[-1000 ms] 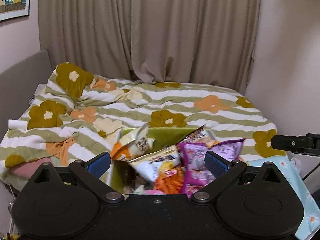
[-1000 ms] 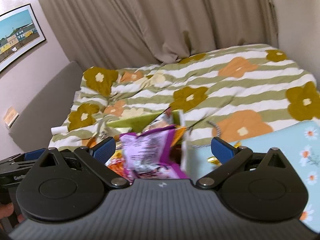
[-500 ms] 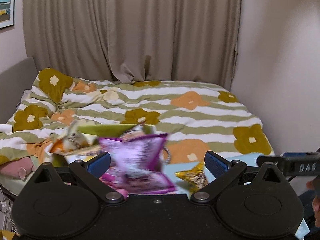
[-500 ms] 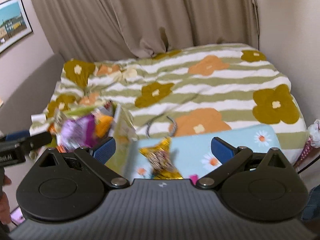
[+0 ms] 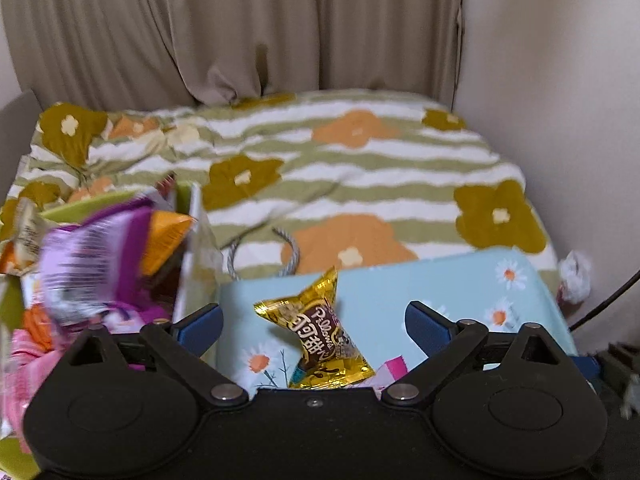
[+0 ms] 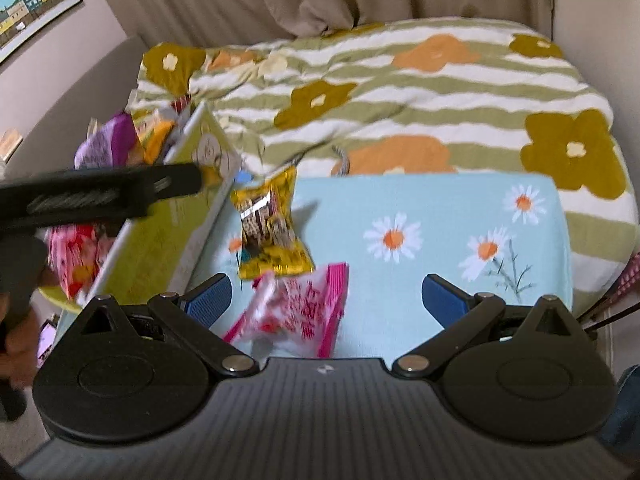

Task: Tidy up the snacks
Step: 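Move both tools back over the last two bags on the mat, then grasp the gold Pillows bag with the left gripper while the right grasps the pink Oishi bag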

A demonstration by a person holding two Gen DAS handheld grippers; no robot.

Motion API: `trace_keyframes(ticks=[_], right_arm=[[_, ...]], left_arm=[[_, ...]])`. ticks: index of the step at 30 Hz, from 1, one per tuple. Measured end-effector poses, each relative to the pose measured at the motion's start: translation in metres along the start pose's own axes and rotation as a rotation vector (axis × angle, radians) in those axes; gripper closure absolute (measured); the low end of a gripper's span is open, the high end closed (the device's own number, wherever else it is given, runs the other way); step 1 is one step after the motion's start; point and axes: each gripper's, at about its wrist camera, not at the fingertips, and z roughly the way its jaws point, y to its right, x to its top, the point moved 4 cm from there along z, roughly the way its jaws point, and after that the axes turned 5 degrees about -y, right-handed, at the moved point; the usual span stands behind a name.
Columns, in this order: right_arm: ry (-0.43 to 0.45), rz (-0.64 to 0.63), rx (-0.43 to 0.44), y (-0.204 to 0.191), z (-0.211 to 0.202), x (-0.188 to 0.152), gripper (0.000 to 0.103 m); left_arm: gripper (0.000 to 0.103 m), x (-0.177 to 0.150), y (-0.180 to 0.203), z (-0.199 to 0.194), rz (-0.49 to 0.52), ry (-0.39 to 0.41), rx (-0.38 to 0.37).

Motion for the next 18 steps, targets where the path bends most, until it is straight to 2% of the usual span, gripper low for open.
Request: trace_keyframes(ticks=[7,15,18], right_arm=[[-0.055,0.029,0.019,-0.004,0.038,-0.018,0.0],[-0.069,0.048,0.006,-0.016,0.071,-0.023,0.0],[-0.073,0.05,0.002,-0.02,0.079,-0.023,0.0]], left_arm=[[0.018,-0.001,0.003,0.067,0.001,-0.147,-0.006],[0.035,-0.002,0.001,0.106,0.008,-0.223,0.001],[0.051,-0.003,0.001,0.116,0.02,-0.255,-0.009]])
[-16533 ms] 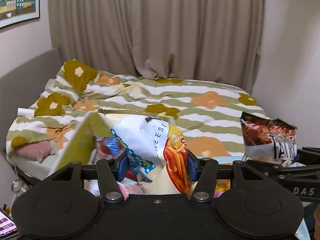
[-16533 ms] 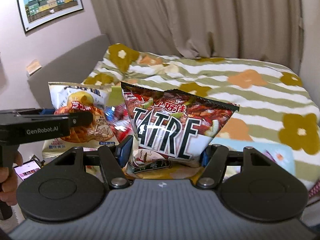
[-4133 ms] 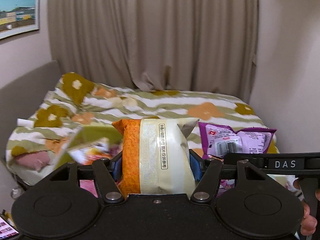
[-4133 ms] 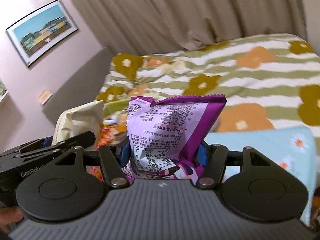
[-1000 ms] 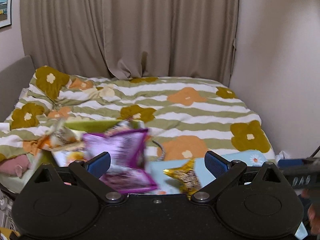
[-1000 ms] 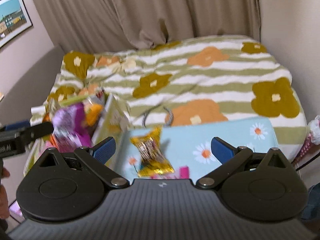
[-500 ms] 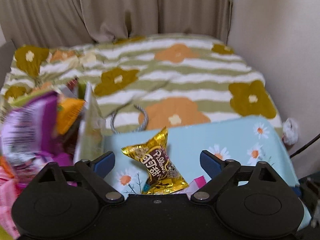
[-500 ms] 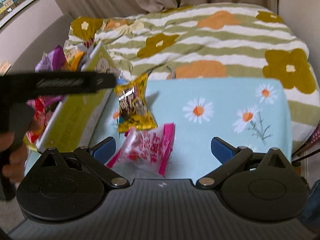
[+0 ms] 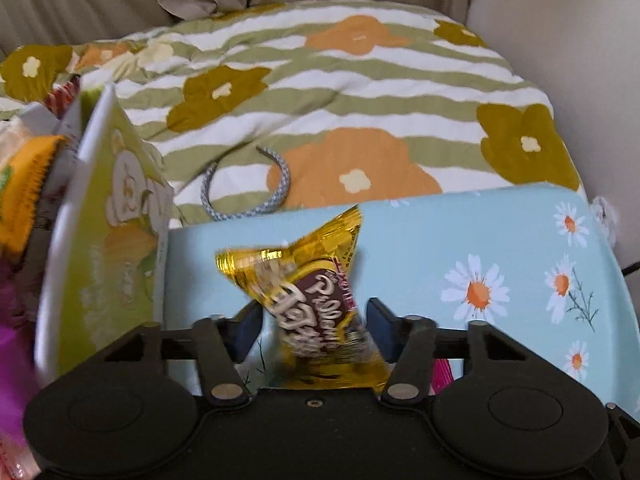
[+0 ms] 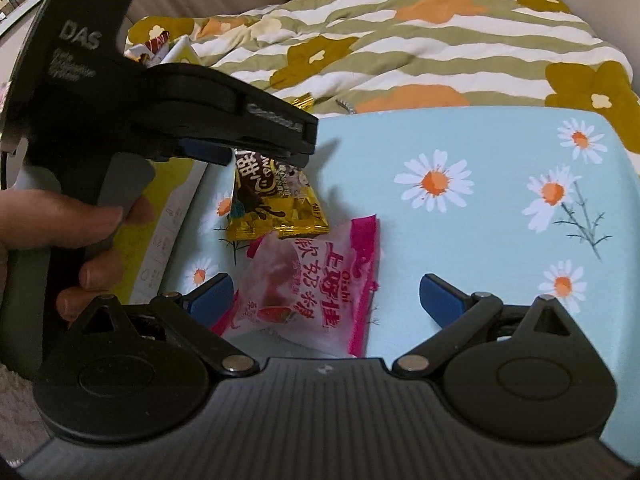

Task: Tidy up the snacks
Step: 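Grasp the gold Pillows bag with the left gripper while the right grasps the pink Oishi bag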

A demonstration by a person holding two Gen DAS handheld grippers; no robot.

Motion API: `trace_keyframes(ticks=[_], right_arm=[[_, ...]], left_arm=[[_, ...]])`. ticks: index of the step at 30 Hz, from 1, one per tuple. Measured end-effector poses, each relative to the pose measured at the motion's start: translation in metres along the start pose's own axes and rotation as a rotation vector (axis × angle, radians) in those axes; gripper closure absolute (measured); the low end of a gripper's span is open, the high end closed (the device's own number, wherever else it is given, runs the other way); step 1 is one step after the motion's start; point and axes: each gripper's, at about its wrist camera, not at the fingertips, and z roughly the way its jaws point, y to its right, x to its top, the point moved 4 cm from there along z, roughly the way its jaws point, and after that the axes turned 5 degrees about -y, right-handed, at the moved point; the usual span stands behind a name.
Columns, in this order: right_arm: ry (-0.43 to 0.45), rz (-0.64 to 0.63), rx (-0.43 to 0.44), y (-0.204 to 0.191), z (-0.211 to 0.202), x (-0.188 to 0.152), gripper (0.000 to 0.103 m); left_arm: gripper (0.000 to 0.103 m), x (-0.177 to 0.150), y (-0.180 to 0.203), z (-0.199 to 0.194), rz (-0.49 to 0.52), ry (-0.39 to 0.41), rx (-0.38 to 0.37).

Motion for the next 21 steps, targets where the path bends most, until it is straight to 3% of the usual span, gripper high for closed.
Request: trace_keyframes(ticks=[2,21], right_arm=[[-0.001,0.008,0.0,-0.002,0.004,0.0,0.0],[-0.056,0.018,0.002,-0.012,0.035,0.0,0.005]], left_arm=[[0.058,0.0,-0.002,0.005,0.005,-0.014,-0.002],[0.062,-0.006,-0.012,0.007,0.043,0.005,0.04]])
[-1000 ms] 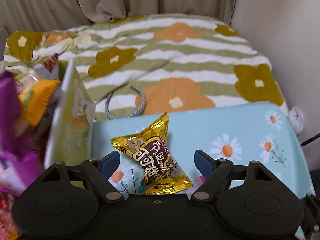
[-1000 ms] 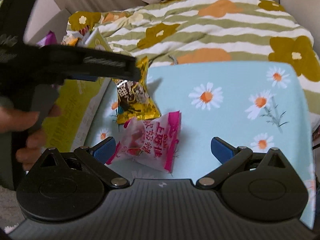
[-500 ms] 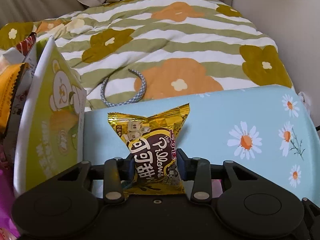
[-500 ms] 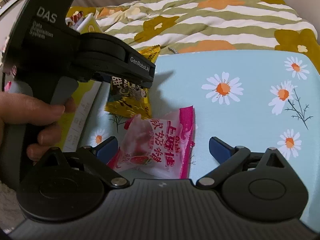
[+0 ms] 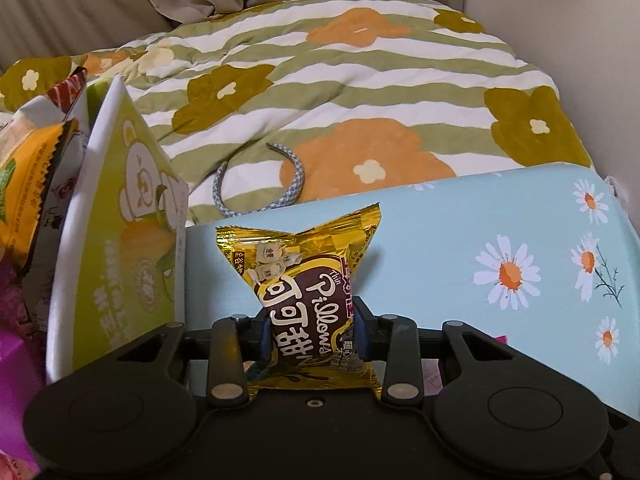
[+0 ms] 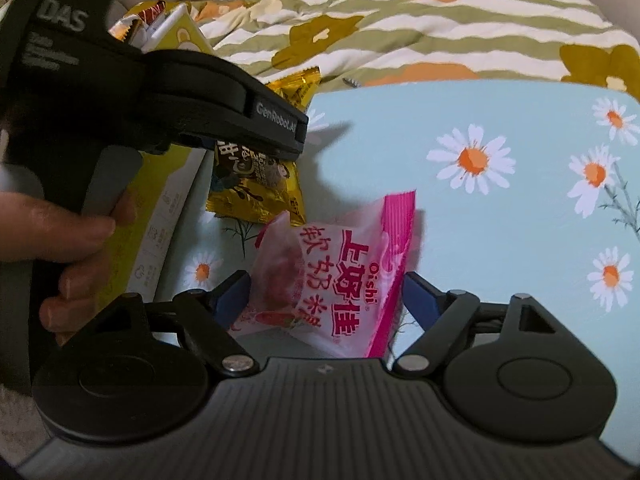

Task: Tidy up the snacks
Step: 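Grasp the gold Pillows bag with the left gripper while the right grasps the pink Oishi bag, then carry both bags into the cardboard box and open both grippers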

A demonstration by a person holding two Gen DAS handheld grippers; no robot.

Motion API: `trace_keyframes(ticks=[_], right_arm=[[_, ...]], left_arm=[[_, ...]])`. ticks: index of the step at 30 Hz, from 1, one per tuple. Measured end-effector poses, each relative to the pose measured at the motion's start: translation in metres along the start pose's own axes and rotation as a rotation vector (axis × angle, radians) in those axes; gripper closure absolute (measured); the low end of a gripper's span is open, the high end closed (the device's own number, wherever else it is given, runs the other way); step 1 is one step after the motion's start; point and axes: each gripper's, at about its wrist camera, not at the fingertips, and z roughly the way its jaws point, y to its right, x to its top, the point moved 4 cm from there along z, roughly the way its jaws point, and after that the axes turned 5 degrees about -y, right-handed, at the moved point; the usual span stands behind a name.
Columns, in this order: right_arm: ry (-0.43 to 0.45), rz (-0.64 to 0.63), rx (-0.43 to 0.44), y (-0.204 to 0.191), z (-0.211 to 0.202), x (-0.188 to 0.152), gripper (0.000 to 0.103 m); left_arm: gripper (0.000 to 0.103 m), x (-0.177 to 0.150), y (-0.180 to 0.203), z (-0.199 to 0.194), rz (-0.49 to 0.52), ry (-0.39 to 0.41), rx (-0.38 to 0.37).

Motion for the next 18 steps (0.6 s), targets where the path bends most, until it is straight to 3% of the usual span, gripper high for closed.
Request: trace_keyframes(ticks=[2,3,4,10,18], right_arm=[[0.004,-0.001,0.001,-0.001,0.001,-0.002,0.011],[0.01,-0.005,0.016,-0.001,0.0,-0.002,0.029],[0.017,0.007,0.028,0.0,-0.003,-0.003,0.034],[0.049,0.043,0.012,0.013,-0.016,-0.005,0.043],[0.075,0.102,-0.063,0.051,-0.033,-0.005,0.043]], left_arm=[[0.063,-0.002,-0.002,-0.001,0.0,0.001,0.01],[0.063,-0.003,-0.003,-0.001,0.002,0.0,0.014],[0.063,-0.004,-0.004,-0.001,0.003,0.001,0.016],[0.063,-0.012,-0.002,-0.005,0.009,-0.009,0.014],[0.063,-0.034,0.026,-0.015,0.092,-0.02,-0.006]])
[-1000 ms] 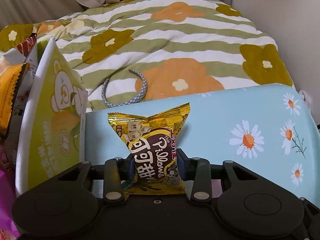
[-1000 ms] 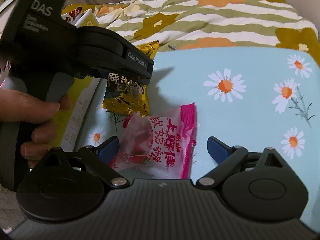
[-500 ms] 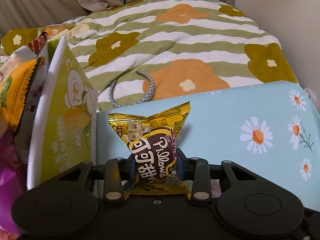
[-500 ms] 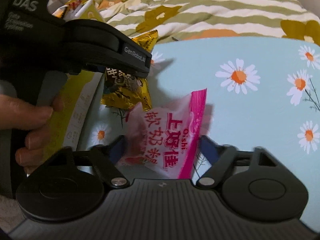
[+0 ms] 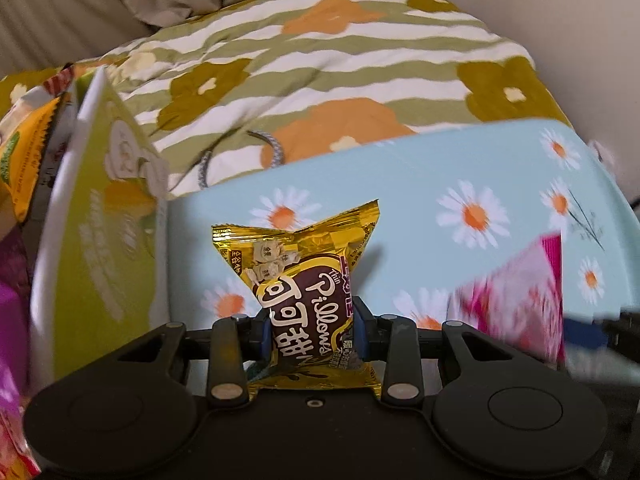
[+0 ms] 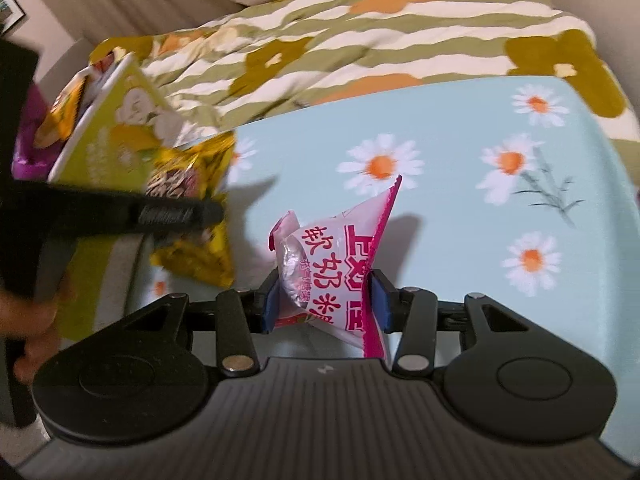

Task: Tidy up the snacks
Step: 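Carry both bags into the cardboard box and open both grippers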

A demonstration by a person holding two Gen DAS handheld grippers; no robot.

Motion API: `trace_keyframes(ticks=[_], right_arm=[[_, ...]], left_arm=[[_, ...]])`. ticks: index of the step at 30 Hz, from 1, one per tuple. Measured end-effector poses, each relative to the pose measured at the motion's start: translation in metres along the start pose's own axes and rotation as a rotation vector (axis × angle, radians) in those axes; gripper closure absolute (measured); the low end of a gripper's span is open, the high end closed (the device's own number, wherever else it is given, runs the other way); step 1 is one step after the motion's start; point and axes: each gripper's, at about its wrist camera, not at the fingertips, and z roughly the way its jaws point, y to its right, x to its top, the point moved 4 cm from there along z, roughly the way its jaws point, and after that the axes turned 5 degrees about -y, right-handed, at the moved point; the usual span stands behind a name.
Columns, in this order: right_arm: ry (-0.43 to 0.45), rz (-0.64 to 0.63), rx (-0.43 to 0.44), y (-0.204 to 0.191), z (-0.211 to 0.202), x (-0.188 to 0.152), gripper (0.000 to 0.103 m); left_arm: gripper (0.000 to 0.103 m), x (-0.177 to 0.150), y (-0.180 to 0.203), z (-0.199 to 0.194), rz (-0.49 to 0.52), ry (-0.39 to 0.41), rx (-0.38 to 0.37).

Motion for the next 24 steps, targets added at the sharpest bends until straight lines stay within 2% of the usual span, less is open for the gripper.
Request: trace_keyframes(ticks=[7,15,24], right_arm=[[0.006,0.029,-0.006,0.016,-0.006,0.003,0.044],[0.019,0.008,0.007,0.012,-0.013,-0.001,0.046],[0.064,-0.007,0.03,0.014,-0.034,0.012,0.047]], left_arm=[[0.063,-0.012,0.012,-0.002,0.044,-0.007,-0.011],[0.067,-0.016,0.008,-0.007,0.006,0.005,-0.022],[0.067,-0.022,0.007,-0.051,-0.039,0.086,-0.034]])
